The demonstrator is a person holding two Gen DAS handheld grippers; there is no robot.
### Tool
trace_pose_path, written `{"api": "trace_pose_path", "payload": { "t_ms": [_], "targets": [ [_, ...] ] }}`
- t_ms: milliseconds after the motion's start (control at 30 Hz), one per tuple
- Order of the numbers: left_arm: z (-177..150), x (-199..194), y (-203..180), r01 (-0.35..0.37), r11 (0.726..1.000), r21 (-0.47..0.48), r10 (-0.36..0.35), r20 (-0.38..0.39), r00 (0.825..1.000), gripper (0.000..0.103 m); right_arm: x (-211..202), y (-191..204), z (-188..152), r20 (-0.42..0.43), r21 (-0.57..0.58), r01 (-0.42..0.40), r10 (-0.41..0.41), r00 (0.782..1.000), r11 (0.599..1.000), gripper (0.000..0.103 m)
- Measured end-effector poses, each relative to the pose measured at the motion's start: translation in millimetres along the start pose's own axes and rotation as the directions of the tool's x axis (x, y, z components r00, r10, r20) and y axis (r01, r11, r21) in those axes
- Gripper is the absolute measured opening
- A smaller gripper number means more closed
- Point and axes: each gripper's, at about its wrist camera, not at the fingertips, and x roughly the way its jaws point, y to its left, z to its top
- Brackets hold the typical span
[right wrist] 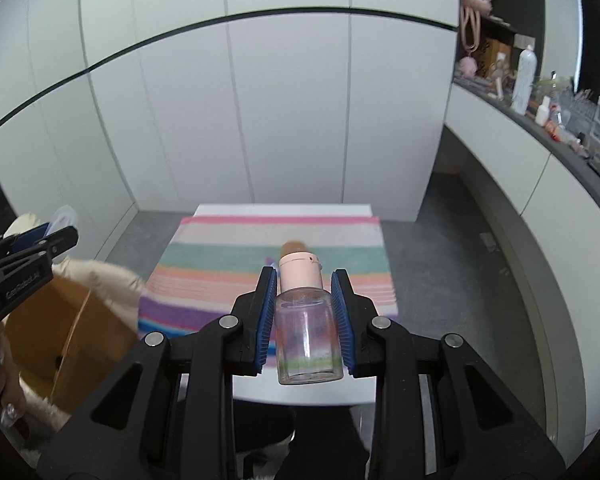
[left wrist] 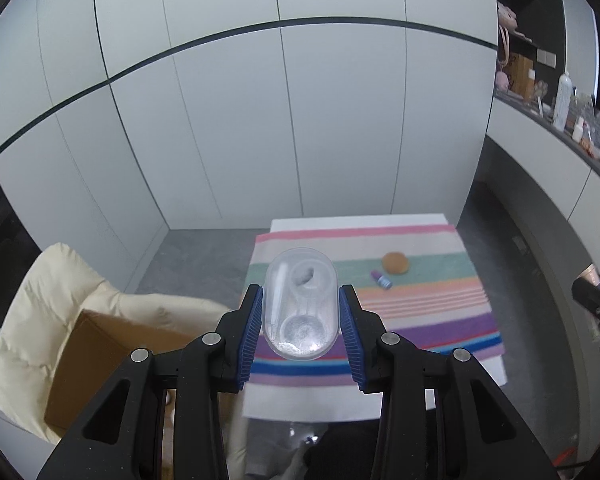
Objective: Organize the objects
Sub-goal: 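Lift and carry the pink-capped bottle and clear case over the box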
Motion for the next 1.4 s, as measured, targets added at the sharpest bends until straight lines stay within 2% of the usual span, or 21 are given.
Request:
{"api": "trace_pose_path", "payload": {
  "t_ms": [100, 233, 500, 667, 967, 1167, 1400],
  "targets": [
    [-17, -7, 9, -0.008, 1.000, 0.006, 0.008, -0.006, 1.000, 0.039, -7, 7, -18, -0.005, -0.020, 0.014, -0.014, 1.000, 1.000, 0.029],
    [-29, -12, 18, -0.007, 1.000, 0.006, 0.008, -0.022, 1.000, 0.039, -12, 6, -40, -0.040, 0.007, -0.040, 0.041, 0.998, 0.999, 0.029],
    [-38, -20, 23, 0.029, 1.000, 0.004, -0.029, -0.042, 0.999, 0.039, -18, 9, -75, -0.105, 0.033, -0.060, 0.063, 0.992, 0.998, 0.029],
    [-41, -23, 19, 0.034, 0.999, 0.028, -0.034, -0.030, 0.999, 0.039, -21, 6, -80, -0.103, 0.049, -0.054, 0.059, 0.993, 0.997, 0.029],
    [-48, -22, 38, 0.033, 0.999, 0.003, -0.033, -0.052, 0.998, 0.039, -17, 17, -78, -0.114, 0.034, -0.056, 0.059, 0.992, 0.998, 0.029],
    [-60, -28, 74, -0.015, 0.999, -0.047, 0.012, -0.062, 0.998, 0.039, -15, 42, -73, -0.115, -0.004, -0.094, 0.093, 0.989, 0.996, 0.029],
    [-85, -43, 139, -0.116, 0.983, -0.145, 0.104, -0.089, 0.991, 0.039, -13, 101, -68, -0.122, -0.104, -0.201, 0.188, 0.975, 0.974, 0.029]
  ]
}}
